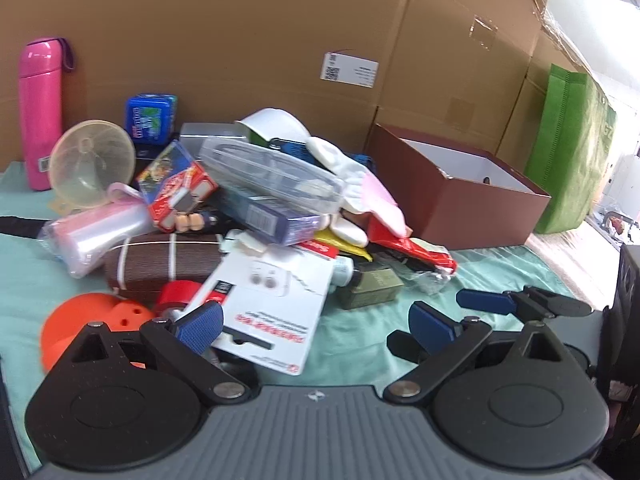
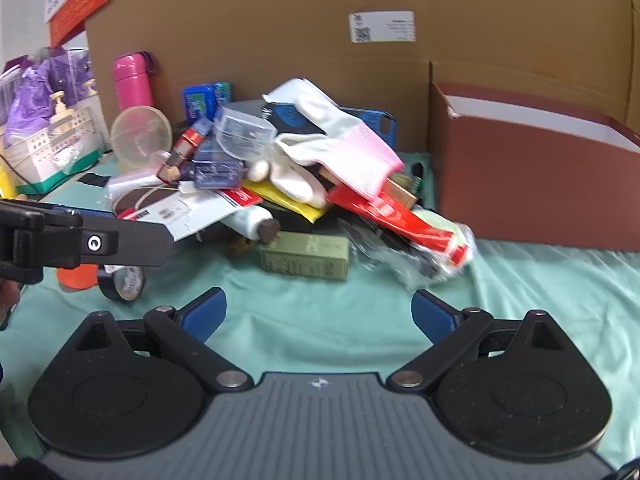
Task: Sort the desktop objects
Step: 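Move both grippers toward the pile of items on the table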
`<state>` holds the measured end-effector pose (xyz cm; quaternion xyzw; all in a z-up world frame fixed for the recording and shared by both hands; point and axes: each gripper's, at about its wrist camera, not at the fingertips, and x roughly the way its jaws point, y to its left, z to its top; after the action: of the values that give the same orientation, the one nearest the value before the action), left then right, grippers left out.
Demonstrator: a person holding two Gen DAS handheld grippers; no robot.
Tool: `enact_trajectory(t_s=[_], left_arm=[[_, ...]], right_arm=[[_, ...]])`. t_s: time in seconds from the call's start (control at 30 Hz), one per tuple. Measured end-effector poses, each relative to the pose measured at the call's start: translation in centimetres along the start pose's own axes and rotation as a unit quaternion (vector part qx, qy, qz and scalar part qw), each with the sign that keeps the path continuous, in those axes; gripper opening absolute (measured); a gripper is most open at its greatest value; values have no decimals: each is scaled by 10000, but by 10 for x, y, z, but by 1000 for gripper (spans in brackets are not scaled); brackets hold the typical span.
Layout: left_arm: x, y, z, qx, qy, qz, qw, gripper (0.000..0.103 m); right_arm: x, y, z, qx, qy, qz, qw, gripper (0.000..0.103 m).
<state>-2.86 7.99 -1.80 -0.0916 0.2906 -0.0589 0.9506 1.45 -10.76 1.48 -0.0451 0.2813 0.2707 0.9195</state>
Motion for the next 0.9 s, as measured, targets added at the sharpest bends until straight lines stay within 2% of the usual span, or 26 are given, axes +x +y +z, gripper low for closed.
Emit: enact_trajectory(t_s=[0.2,0.37,0.57,0.67,0.8,0.83,0.87,0.9], left_arm=[[-4,26,2,-90,11,336,9994,98],[-5,45,3,-278,9,360,9990,96],[0,62,5,-331,101,435,9985,78],[-3,73,9,-274,79,447,9986,67],[-4,87,8,-150,141,560,9982,57],[-5,91,7,-167,96,506,9985,57],[-6,93,7,-170,76,433,9989,52],[-6,94,7,-166,64,374,9991,47]], right_arm=[[14,15,9,-305,-51,368,9988,94],[31,23,17,-609,-52,413,9973,83],[47,31,24,-1044,-70,388,9938,69],[53,34,27,-1198,-55,412,9919,66],[54,38,29,-1362,-157,361,9899,65],[55,39,29,-1379,-166,349,9897,63],[57,39,30,-1384,-148,368,9896,57],[59,39,30,-1374,-132,365,9898,57]])
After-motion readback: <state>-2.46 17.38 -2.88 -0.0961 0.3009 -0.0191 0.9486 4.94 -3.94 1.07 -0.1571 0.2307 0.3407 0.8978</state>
